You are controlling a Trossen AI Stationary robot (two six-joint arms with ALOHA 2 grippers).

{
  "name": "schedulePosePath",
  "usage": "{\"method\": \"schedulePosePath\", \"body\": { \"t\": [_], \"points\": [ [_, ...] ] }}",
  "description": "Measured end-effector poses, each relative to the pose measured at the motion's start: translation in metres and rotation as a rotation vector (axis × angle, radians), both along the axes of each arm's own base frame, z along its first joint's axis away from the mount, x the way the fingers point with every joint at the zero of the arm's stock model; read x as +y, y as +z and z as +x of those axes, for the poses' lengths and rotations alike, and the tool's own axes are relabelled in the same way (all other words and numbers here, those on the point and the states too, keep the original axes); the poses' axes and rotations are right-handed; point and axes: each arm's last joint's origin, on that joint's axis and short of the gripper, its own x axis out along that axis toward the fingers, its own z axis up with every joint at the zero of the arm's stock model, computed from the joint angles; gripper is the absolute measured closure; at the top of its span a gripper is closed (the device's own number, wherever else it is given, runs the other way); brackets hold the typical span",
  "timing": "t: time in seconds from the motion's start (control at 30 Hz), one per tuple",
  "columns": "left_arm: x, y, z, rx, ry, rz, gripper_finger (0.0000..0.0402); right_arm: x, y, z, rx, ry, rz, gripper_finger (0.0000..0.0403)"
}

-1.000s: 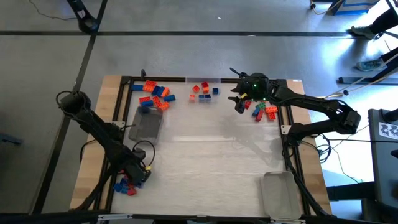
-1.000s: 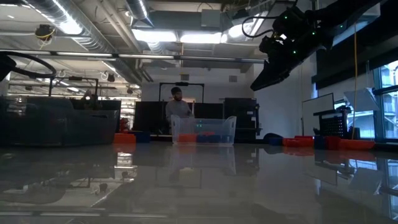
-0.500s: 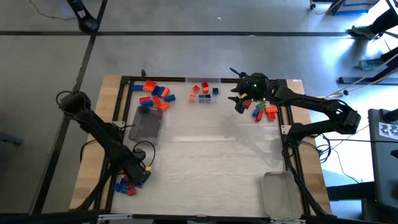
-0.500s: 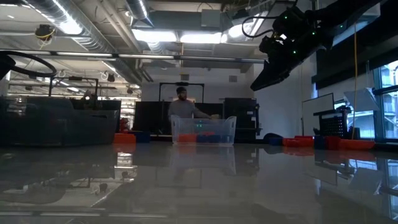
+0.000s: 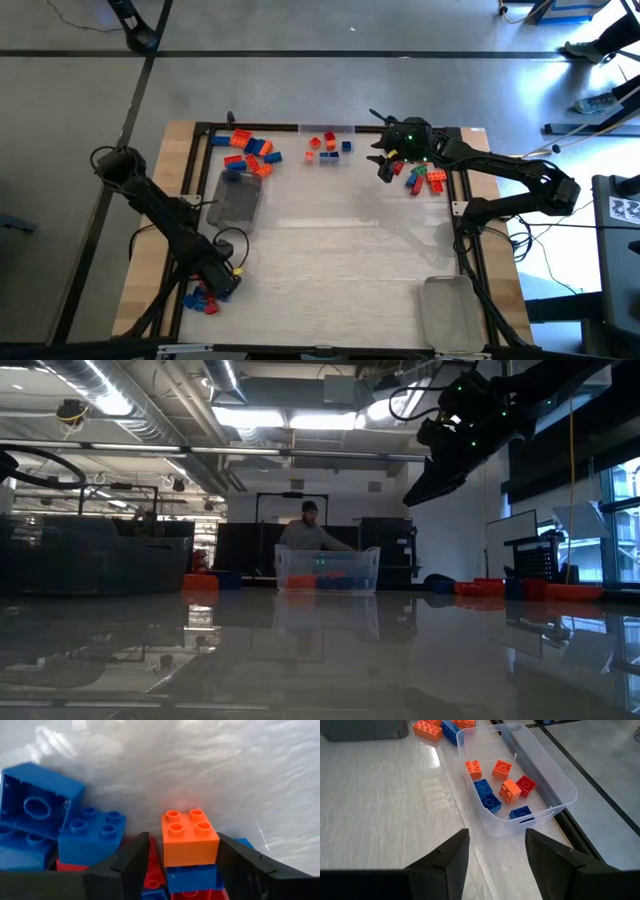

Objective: Sort blocks by size
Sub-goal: Put the orange 4 stud game piece into the transparent bin

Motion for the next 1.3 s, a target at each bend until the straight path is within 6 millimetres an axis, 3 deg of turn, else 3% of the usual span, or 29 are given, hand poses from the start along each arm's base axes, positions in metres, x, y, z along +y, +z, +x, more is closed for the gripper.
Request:
{"method": "schedulePosePath", "body": {
  "t": [0.27,0.5,0.8,1.03,1.3],
  "points": [
    [0.001,0.0,0.001,-0.024,-0.03,0.021,0.0277,0.0,0.0,0.0,0.0,0.0,0.0,0.021],
    [0.003,0.003,0.002,-0.045,-0.075,0.022,0.0279,0.0,0.0,0.0,0.0,0.0,0.0,0.021],
    [0.015,0.052,0.026,-0.23,-0.159,0.027,0.0276,0.0,0.0,0.0,0.0,0.0,0.0,0.021],
    [0.045,0.101,0.049,-0.525,-0.242,0.213,0.0274,0.0,0.0,0.0,0.001,0.0,0.0,0.021],
    [0.102,0.119,0.084,-0.694,-0.314,0.574,0.0274,0.0,0.0,0.0,0.0,0.002,-0.003,0.021]
  ]
}}
